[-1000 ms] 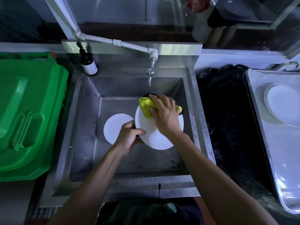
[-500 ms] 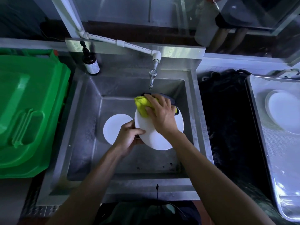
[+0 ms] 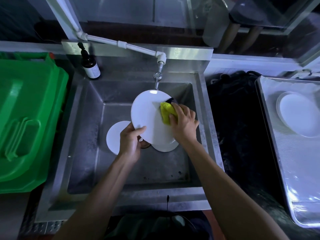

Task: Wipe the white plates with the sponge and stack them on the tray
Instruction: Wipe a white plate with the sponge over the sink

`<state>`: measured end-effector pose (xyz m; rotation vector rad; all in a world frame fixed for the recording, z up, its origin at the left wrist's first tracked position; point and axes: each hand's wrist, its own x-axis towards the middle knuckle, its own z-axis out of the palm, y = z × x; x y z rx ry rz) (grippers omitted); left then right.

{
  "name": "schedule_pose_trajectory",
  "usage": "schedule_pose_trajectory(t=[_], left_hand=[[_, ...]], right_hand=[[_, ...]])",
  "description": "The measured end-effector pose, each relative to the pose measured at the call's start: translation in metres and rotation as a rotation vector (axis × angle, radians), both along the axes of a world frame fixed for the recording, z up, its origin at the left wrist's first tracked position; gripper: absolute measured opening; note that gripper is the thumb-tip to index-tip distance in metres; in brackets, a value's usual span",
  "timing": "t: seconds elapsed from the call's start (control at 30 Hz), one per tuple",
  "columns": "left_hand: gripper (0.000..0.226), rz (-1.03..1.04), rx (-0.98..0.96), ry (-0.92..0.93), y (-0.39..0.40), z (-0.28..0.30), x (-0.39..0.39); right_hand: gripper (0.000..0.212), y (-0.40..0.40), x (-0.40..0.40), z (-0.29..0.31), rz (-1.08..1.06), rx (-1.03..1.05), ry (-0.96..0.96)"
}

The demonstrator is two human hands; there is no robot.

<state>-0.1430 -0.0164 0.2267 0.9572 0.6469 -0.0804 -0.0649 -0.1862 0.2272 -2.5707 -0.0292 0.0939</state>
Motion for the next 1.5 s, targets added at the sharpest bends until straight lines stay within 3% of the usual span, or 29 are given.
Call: schedule_pose_trajectory(t=[0.13, 0.27, 0.43, 0.77, 0.93, 1.07, 1.2, 1.5], left_hand=[[0.028, 0.079, -0.015, -0.012, -0.003, -0.001, 0.004], [0.006, 0.091, 0.003, 0.001, -0.003, 0.000, 0.008], [0.012, 0.062, 0.021, -0.001, -0.003, -0.001, 0.012], [0.018, 0.127, -0.006, 0.059, 0.000, -0.002, 0.014], [0.019, 0.072, 0.022, 0.022, 0.007, -0.001, 0.016], [0.019, 0.022, 0.081, 0.004, 0.011, 0.001, 0.016], [0.022, -0.055, 0.112, -0.025, 0.016, 0.007, 0.017], [0.027, -0.223, 0.237, -0.003, 0.038, 0.021, 0.023]], right_hand=[[0.046, 0.007, -0.020, -0.001, -0.020, -0.004, 0.027], [0.046, 0.017, -0.039, 0.001, -0.001, -0.002, 0.049], [0.047, 0.033, -0.060, 0.003, 0.051, -0.054, 0.022], [0.044, 0.052, -0.080, -0.002, 0.001, 0.085, 0.016], [0.044, 0.033, -0.066, -0.005, -0.108, 0.111, 0.020], [0.045, 0.016, -0.047, -0.002, -0.185, 0.260, 0.012], [0.049, 0.001, -0.032, 0.001, -0.166, 0.386, -0.013], [0.071, -0.020, -0.002, 0.002, -0.089, 0.435, 0.039]])
